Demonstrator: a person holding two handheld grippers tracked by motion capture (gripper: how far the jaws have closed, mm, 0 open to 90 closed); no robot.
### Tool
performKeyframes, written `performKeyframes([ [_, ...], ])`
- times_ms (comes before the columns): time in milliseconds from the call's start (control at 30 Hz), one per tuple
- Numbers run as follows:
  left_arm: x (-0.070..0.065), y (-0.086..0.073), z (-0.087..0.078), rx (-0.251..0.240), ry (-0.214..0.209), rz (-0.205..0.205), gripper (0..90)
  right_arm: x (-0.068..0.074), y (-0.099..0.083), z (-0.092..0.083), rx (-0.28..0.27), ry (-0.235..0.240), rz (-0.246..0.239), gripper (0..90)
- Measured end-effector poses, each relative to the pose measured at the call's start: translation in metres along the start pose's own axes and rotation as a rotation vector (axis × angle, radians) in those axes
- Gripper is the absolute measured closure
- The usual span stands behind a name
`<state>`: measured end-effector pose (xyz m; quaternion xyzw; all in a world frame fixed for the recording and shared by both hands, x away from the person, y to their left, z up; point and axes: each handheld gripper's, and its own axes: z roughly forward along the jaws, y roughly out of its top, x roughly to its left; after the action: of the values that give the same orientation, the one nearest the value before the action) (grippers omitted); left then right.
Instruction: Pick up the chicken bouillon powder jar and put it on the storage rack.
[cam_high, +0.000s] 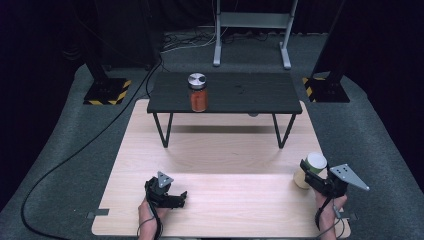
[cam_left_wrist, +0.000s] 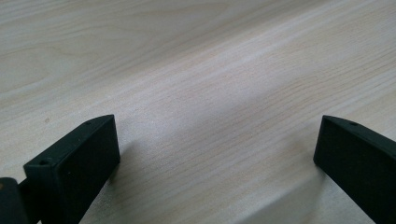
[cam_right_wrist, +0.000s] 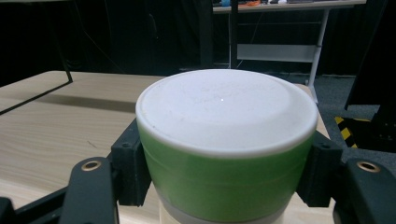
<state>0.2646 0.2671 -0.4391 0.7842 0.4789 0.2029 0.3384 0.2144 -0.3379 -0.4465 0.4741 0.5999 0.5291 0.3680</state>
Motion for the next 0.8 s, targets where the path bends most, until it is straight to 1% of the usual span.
performKeyframes([
  [133, 0.000, 0.000, 0.000, 0.000, 0.000, -0.001, 0.2, 0.002, 0.009, -0.001, -0.009, 0.017, 0.000, 33.1],
  [500, 0.000, 0.000, 0.000, -0.001, 0.000, 0.000, 0.3, 0.013, 0.034, -0.001, -0.021, 0.049, -0.038, 33.1],
  [633, 0.000, 0.000, 0.000, 0.000, 0.000, 0.000, 0.3, 0.012, 0.042, -0.001, -0.027, 0.072, -0.034, 33.1],
  [800, 0.000, 0.000, 0.000, 0.000, 0.000, -0.001, 0.2, 0.014, 0.054, -0.001, -0.034, 0.096, -0.046, 33.1],
])
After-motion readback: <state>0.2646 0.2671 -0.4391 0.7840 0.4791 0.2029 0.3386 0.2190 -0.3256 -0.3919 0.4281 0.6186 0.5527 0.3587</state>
